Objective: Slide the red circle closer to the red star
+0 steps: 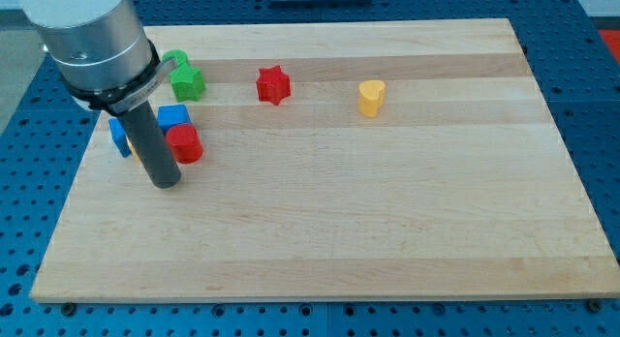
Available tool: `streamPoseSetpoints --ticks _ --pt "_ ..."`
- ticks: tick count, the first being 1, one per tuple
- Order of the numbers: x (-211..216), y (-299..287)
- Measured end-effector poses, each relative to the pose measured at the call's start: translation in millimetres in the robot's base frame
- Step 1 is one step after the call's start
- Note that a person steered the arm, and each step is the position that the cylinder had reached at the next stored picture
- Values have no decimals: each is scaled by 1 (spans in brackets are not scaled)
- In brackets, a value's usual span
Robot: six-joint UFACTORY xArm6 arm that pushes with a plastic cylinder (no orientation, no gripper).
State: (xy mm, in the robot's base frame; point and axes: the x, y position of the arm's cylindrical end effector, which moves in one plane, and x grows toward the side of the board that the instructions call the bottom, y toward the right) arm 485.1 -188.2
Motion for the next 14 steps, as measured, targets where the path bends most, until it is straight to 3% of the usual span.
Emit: streamPoseSetpoints --ticks 3,8,10,11,14 --pt "-32 6" --pt "-100 67" --pt "-97 23" --pt "-117 21" --pt "-123 94"
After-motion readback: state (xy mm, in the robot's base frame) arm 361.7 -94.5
